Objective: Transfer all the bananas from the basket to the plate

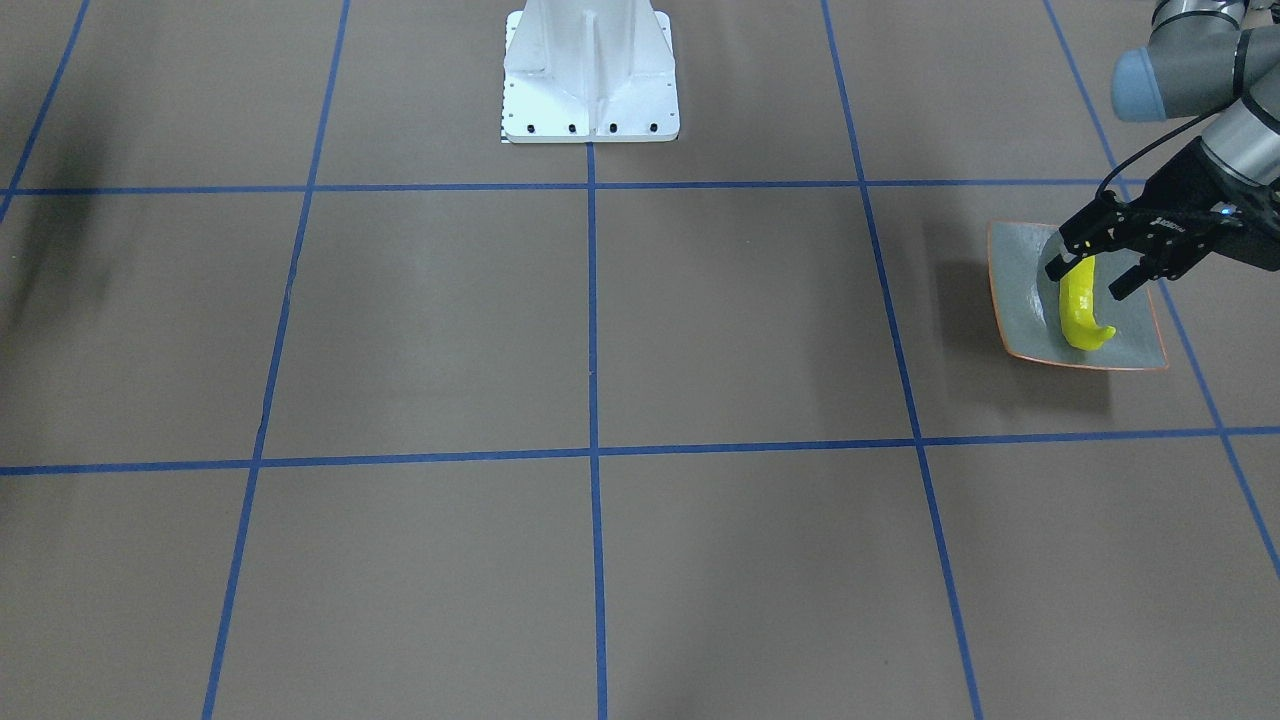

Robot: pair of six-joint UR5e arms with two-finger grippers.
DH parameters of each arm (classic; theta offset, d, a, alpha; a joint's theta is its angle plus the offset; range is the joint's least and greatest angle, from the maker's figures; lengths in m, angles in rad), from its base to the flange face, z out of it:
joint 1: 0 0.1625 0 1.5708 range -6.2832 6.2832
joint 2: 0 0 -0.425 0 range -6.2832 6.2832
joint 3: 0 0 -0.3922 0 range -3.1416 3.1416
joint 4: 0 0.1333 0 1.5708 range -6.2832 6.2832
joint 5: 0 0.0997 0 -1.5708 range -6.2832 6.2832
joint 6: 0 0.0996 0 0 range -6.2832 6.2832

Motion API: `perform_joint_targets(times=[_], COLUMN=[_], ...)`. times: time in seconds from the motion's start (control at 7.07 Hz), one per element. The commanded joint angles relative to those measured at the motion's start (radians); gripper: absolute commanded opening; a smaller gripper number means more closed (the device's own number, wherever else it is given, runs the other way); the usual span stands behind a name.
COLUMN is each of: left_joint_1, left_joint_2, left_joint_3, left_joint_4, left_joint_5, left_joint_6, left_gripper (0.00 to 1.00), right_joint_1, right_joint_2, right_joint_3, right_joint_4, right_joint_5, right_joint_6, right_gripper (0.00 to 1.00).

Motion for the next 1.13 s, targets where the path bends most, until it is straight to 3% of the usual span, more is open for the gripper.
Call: perform_joint_targets(times=[0.0,0.42,0.99], left_joint_1=[0.001,0.005,0.005], left_joint_2=[-0.002,-0.009,-0.006], left_joint_3=[0.016,0.024,0.016], left_joint_4=[-0.003,-0.012,-0.017], left_joint_5=[0.002,0.003,0.003], left_joint_6=[0.000,0.000,0.001], left_gripper=[0.99,0.99,0.99], right_joint_1=[0.178,0.348,0.362], right_joint_2=[-0.044,-0.100,-0.101], right_joint_3=[-0.045,-0.221,-0.309], right_joint_4=[-0.067,-0.070,-0.066], right_joint_5=[0.103,0.144,0.172], right_joint_6=[-0.191,-0.559,-0.585], right_gripper=[0.98,0.98,0.93])
